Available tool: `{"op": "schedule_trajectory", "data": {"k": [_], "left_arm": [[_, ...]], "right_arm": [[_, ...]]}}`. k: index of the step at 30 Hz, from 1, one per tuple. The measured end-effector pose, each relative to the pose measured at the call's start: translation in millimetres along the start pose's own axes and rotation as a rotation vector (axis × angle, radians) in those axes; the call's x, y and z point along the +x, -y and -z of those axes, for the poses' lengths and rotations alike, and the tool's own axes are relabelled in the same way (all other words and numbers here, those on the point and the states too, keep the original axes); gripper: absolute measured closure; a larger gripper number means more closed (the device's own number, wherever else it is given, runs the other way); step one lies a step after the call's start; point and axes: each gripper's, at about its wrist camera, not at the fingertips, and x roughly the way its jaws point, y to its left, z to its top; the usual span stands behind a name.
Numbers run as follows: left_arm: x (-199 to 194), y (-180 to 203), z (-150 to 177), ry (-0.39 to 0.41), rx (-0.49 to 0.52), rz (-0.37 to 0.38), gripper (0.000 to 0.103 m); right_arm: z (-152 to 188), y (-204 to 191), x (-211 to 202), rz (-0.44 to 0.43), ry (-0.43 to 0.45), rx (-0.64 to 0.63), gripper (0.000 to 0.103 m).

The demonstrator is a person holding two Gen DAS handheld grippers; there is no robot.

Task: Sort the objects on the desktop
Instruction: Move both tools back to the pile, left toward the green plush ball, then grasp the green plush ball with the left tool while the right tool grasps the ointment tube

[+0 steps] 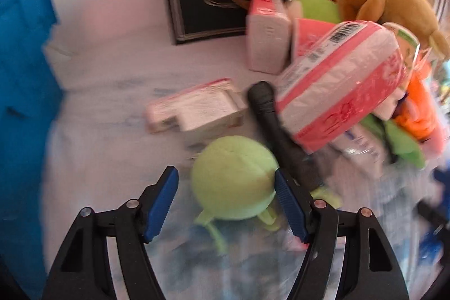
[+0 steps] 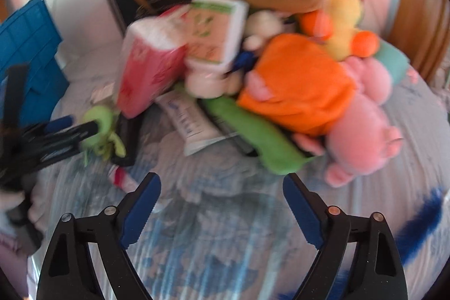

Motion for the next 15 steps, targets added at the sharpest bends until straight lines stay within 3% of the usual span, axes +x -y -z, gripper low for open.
{"op": "schedule_trajectory", "data": {"k": [3, 6, 7, 10, 15], "left_arm": [[14.9, 2.6, 3.5, -0.016, 0.03, -0.014, 0.035], [13.7, -7.9, 13.3, -0.007, -0.016, 0.038, 0.044], [10.2, -11.0, 17.1, -0.005, -0.021, 0.014, 0.044], [-6.1, -22.5, 35.8, 0.003, -0.035, -0.022, 0.044], [-37.8, -37.8, 80.5, -0.013, -0.068, -0.061, 0.044]], "right_arm": [[4.1, -14.3, 11.6, -0.04, -0.027, -0.039, 0.019], [8.6, -29.6, 23.2, -0.079, -0.055, -0.081, 0.03], [10.2, -34.8, 26.0, -0.092, -0.062, -0.097, 0.037], [15.9, -49.7, 33.3, -0.133, -0.083, -0.148, 0.042], [24.2, -64.3, 39.9, -0.163, -0.092, -0.204, 0.045]]}}
